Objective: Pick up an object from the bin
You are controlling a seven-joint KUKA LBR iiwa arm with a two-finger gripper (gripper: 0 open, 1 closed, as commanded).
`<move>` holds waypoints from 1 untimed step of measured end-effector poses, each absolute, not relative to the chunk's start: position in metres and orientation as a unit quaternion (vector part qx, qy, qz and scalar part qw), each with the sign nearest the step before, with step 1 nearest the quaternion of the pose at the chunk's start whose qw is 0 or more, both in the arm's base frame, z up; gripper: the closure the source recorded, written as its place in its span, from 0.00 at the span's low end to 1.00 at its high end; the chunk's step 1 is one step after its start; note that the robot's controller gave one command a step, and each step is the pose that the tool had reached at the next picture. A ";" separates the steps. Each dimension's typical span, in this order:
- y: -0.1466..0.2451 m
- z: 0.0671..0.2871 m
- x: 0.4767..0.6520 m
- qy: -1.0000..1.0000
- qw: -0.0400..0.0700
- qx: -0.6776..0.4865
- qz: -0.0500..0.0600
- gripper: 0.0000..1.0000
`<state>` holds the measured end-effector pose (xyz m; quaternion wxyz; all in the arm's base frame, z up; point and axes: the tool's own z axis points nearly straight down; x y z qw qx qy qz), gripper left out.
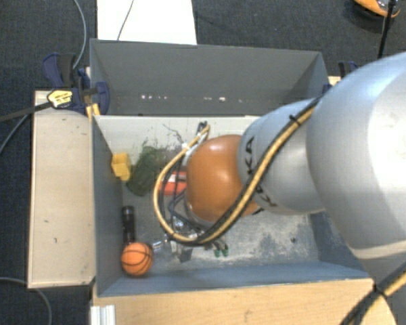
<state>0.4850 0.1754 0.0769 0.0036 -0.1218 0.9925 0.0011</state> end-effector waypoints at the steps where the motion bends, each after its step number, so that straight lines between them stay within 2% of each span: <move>1: 0.174 0.127 0.492 0.992 0.001 -0.123 0.001 1.00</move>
Offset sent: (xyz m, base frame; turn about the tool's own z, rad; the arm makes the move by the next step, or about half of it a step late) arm 0.0098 -0.0031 0.0960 -0.0066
